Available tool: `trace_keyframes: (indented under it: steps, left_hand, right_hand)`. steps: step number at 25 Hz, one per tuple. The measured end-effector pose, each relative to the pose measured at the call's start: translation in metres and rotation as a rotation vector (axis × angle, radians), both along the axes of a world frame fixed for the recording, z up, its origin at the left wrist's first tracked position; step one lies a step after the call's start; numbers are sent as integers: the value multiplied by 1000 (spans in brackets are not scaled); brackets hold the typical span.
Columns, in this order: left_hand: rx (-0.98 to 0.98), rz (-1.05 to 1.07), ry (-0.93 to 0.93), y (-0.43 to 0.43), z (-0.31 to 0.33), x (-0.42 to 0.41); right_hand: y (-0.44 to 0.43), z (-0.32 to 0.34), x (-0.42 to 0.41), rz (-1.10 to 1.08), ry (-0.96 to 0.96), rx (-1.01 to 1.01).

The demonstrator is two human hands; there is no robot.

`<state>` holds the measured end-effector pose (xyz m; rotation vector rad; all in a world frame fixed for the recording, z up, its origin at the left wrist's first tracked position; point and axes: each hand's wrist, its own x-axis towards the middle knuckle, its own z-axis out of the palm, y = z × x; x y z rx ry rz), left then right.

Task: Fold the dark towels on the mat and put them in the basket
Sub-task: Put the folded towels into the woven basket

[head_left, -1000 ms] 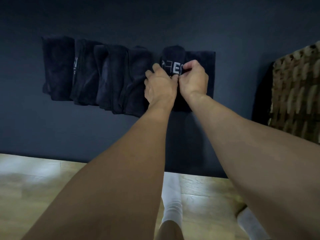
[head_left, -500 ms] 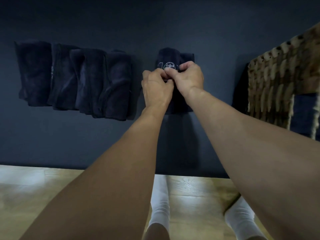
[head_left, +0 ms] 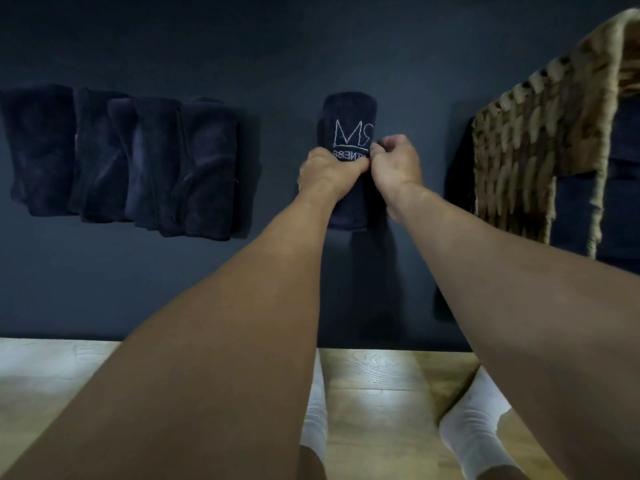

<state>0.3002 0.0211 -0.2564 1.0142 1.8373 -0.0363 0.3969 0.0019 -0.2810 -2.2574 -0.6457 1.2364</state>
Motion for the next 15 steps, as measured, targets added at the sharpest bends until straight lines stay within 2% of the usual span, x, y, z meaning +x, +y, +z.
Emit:
trace_keyframes:
  steps: [3,4,7,8,9,12,15]
  left_hand:
    - [68,-27,-70,-6,15,13]
    - [90,7,-135,-5,24,17]
    - [70,105,-365,2,51,27]
    - [45,99,-413,4,64,33]
    - [21,69,-430,5,79,37]
    - [-23,-87,-402,0,123,47]
    - [-23,-51,-488,-13,161,57]
  right_hand:
    - [-19,4,5,-200,218,0]
    - [-23,10,7,-282,350,6]
    - [-30,40,15,-458,945,61]
    - [-29,56,21,-466,1038,99]
    - [-27,71,29,-467,1068,138]
    - [-17,121,59,-457,953,200]
    - [-13,165,88,-395,794,245]
